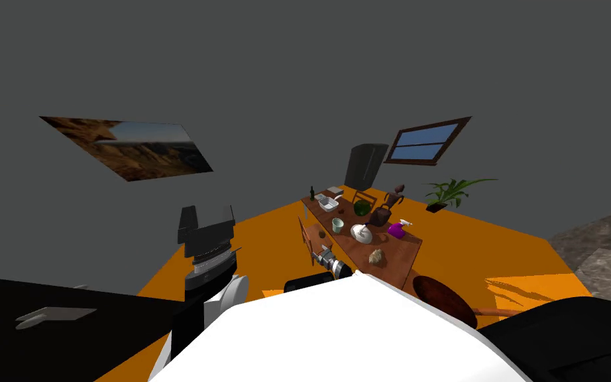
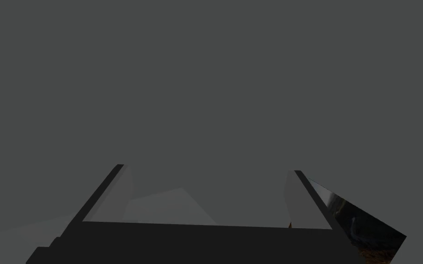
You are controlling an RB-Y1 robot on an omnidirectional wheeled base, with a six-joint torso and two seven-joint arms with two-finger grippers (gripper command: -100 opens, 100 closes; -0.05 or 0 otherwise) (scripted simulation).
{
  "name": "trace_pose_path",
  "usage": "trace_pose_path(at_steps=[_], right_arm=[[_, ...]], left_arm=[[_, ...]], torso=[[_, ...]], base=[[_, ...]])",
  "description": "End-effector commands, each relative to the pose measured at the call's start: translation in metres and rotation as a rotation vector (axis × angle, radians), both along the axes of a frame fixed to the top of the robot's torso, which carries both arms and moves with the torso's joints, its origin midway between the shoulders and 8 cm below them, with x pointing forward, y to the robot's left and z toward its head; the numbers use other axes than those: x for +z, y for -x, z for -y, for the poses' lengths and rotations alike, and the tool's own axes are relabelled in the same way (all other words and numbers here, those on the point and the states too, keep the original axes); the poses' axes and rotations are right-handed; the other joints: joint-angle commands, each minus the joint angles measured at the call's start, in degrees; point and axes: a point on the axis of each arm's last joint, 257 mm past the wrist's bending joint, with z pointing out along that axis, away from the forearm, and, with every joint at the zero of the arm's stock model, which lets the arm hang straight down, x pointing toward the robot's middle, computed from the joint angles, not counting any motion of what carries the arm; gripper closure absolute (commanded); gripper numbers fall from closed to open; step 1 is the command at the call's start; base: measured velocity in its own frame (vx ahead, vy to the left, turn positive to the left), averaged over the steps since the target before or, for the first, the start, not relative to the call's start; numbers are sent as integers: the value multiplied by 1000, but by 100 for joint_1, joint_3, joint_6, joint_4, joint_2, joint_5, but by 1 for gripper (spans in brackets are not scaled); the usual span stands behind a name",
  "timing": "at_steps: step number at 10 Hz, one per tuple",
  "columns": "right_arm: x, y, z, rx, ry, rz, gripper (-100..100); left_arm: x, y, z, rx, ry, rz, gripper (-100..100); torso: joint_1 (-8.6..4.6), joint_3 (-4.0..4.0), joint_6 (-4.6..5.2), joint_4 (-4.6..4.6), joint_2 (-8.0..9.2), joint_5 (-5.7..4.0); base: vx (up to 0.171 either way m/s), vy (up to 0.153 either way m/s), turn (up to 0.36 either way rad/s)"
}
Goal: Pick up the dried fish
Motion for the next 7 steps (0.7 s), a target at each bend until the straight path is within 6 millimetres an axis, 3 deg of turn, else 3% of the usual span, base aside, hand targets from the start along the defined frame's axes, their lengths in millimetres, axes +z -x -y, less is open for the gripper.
trace_pose_path(at_steps=[1, 2, 7], right_arm=[[-21, 12, 8, 26, 57, -24, -100], [-36, 26, 6, 87, 118, -27, -100], [-99, 78, 34, 208, 306, -101, -100]], left_arm=[[0, 0, 0, 0, 0, 0, 0], [0, 0, 0, 0, 0, 0, 0], [0, 0, 0, 0, 0, 0, 0]], torso=[[0, 0, 0, 0, 0, 0], [-4, 0, 6, 0, 0, 0], [-5, 0, 2, 0, 0, 0]], base=[[2, 8, 122], [-1, 13, 211], [-1, 5, 191]])
